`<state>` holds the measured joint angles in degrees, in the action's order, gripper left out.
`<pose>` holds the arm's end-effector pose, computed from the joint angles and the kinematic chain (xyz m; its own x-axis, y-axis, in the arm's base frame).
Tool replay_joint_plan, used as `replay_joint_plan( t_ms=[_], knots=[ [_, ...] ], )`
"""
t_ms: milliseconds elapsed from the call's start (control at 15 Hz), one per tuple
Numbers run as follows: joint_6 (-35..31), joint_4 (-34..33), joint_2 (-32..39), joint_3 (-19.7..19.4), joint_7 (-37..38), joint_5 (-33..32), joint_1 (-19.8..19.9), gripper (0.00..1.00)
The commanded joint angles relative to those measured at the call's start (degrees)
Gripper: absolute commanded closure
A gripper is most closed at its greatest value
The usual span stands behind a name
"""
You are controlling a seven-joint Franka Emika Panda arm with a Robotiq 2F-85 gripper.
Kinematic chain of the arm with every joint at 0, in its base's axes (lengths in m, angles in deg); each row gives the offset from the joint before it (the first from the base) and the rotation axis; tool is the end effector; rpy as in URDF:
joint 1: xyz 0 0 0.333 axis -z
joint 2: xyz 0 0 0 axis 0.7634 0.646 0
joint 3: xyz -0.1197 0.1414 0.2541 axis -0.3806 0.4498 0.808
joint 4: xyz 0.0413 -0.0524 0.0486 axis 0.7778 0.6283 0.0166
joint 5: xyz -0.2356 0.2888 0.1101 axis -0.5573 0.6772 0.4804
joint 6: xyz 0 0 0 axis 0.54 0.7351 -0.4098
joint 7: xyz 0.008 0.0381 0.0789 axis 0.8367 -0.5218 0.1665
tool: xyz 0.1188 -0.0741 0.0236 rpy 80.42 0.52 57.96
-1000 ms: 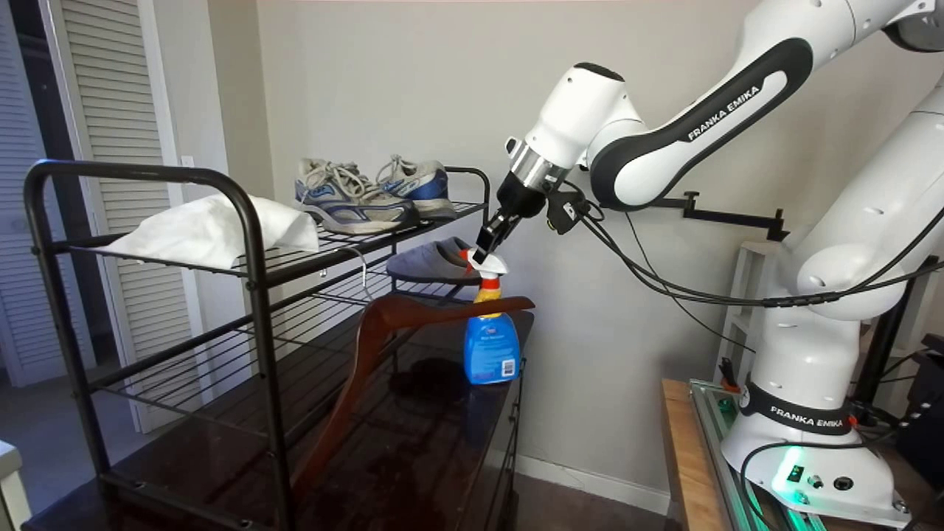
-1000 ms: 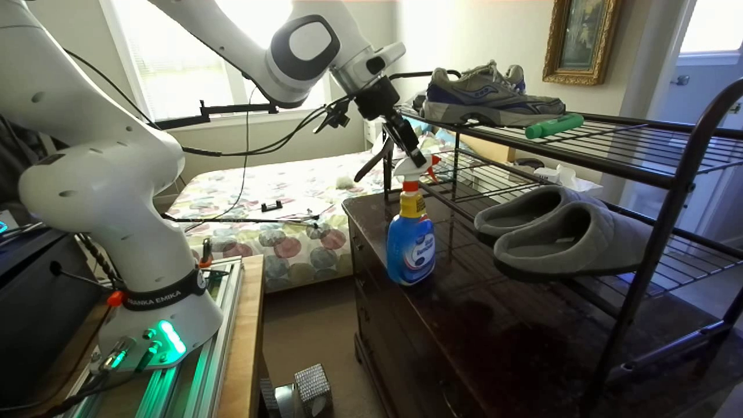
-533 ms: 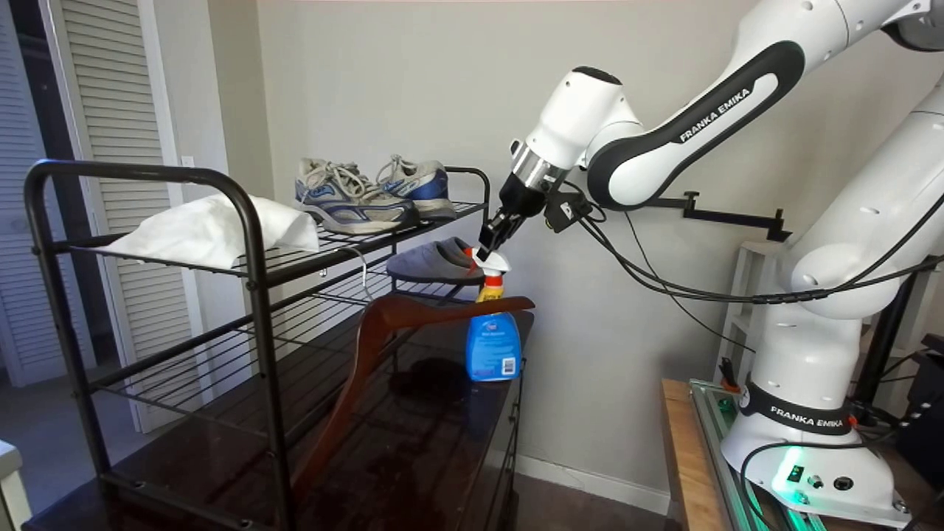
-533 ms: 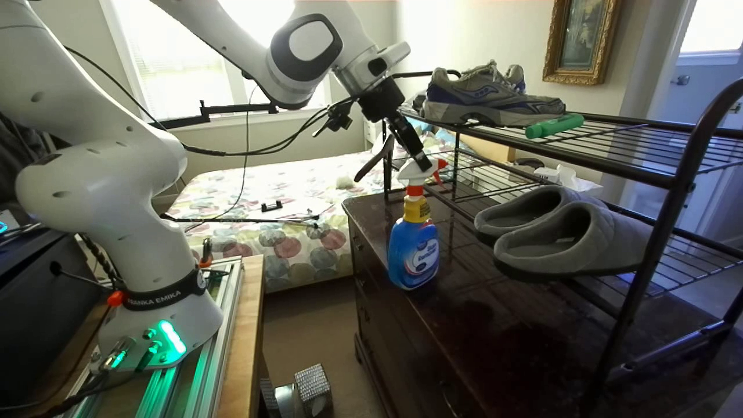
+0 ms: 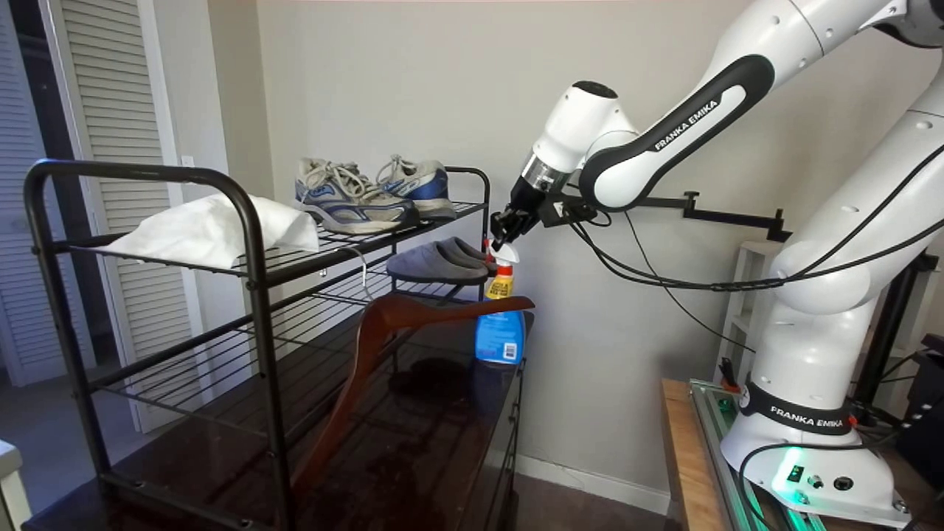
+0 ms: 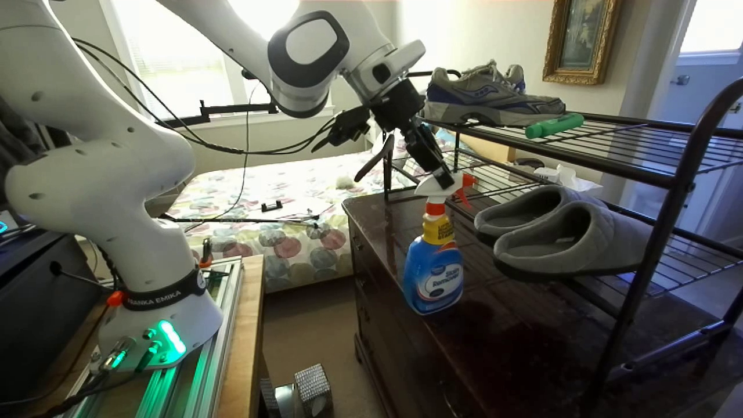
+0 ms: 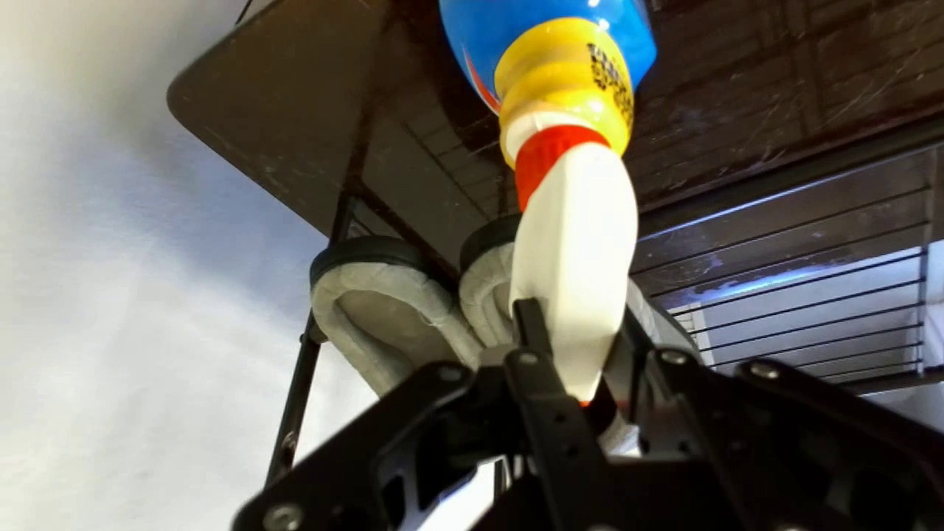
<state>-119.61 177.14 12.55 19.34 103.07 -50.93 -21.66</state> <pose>0.4454 -0.0691 0.4008 0.7227 -0.3603 0.5899 -0.4813 -0.8748 0.0553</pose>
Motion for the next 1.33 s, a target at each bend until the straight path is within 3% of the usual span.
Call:
replay_joint_plan(
  t_ms=[0,400,467,600,1000,1267],
  knots=[
    [-1.6,-1.4,2.0,2.1,3.8,-1.6,3.5,0.94],
    [-1.1,-2.1,2.2,4.6,6.7,-1.5,5.8,0.94],
    [-0.7,-2.2,2.2,4.8,6.5,-1.2,5.8,0.51],
    [0.3,-2.1,1.7,4.8,5.9,-0.4,5.5,0.45],
    [11.5,-1.4,-3.8,-2.7,1.5,1.6,-4.3,0.03],
    [23.5,-1.4,-8.5,-11.0,-13.3,8.0,-15.6,0.0]
  ],
)
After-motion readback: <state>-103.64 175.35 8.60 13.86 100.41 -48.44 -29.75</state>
